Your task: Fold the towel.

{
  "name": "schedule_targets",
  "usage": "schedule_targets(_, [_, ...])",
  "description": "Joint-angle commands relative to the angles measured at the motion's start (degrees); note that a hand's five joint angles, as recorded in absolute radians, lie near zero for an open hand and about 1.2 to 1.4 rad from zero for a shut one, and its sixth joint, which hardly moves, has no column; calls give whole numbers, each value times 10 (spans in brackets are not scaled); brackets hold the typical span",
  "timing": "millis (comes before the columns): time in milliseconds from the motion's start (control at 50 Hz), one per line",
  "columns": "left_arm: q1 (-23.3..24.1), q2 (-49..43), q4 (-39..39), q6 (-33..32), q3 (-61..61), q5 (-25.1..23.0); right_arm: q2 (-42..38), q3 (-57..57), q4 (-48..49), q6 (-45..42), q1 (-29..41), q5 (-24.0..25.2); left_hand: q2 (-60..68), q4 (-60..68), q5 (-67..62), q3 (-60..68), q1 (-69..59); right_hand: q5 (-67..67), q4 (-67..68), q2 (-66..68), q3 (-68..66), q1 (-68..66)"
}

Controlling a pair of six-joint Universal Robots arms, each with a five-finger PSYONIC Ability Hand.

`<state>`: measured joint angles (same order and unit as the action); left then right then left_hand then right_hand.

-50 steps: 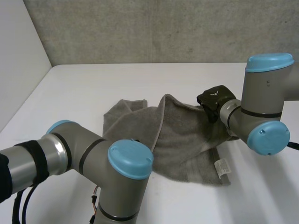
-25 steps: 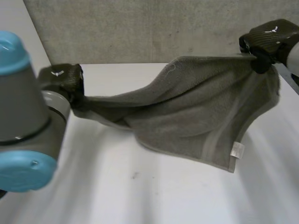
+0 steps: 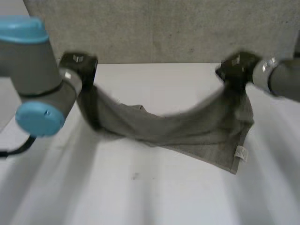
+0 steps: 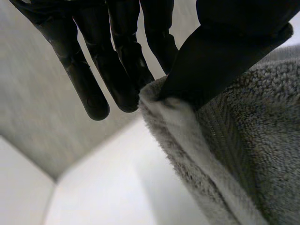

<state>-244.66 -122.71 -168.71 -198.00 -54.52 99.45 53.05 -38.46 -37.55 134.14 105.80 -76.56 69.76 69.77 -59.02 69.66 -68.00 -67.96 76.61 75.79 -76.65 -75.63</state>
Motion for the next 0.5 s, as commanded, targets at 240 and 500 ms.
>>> schedule_targets(240, [-36, -33, -254, -11, 223, -58, -36, 231, 223, 87, 46, -51, 102, 102, -110, 103, -120, -20, 34, 42, -33, -44])
schedule_targets(500, [-78, -17, -267, -19, -100, -157, -24, -50, 133, 77, 43, 1, 102, 102, -110, 103, -120, -20, 34, 42, -33, -44])
